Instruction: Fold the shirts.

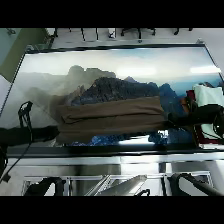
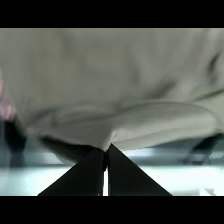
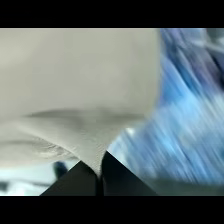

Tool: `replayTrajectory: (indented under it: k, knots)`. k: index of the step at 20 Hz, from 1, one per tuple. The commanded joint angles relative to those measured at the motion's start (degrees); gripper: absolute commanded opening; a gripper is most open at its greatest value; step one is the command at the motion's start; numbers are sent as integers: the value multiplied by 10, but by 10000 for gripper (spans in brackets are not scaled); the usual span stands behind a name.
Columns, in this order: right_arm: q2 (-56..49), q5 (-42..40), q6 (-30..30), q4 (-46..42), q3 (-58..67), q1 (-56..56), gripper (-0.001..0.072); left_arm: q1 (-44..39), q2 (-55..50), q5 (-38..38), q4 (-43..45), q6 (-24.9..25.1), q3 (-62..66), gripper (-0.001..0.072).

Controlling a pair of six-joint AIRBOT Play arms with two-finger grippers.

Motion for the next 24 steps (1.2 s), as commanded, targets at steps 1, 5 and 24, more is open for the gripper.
replayTrajectory:
  k: [1, 5, 24]
  knots:
    - [-61, 60, -36, 76, 63, 18, 28, -36, -149, -71, -22, 34, 103, 11]
    - [-160, 85, -31, 77, 151, 25, 28, -87, -369, -71, -18, 49, 301, 11]
    - [-311, 160, -28, 137, 273, 25, 461, -97, -678, -3, -19, 35, 583, 11]
